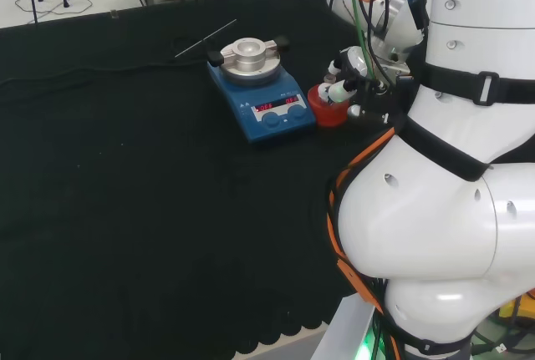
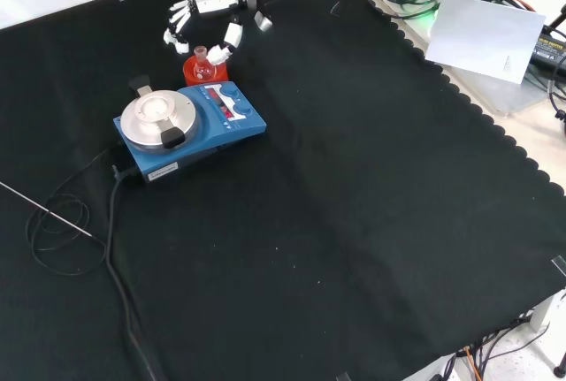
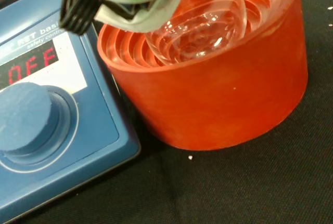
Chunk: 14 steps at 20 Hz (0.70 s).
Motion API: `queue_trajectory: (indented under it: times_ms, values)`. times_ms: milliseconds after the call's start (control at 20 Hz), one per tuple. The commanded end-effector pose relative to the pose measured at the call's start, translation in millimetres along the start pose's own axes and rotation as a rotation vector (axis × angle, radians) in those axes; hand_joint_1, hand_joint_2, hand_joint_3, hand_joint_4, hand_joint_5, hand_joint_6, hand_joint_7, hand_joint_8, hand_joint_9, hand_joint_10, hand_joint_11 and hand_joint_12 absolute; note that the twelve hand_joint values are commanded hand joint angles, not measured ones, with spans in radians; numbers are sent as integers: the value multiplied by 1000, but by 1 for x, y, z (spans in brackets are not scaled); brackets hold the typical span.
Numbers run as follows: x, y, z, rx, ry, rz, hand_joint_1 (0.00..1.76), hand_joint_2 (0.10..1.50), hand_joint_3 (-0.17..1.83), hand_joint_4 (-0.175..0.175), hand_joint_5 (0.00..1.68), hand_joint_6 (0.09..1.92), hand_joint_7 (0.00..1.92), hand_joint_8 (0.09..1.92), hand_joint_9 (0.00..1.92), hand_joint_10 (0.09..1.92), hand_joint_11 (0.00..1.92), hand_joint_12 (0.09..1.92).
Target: Pick up the round-bottom flask.
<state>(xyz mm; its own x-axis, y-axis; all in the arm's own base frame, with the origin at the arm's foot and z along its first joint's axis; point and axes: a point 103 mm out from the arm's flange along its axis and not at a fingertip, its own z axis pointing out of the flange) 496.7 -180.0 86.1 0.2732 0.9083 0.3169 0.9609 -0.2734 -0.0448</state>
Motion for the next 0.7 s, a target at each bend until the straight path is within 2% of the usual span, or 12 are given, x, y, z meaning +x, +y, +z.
queue_trajectory:
  times_ms: [50, 700]
  values:
    - [1, 0, 0, -13, -10, 1, 1003, 600, 716, -51, 734, 675, 390, 633, 545, 647, 139, 1369]
    - [1, 5, -3, -37, -24, 10, 1027, 614, 724, -54, 802, 733, 413, 640, 580, 648, 179, 1361]
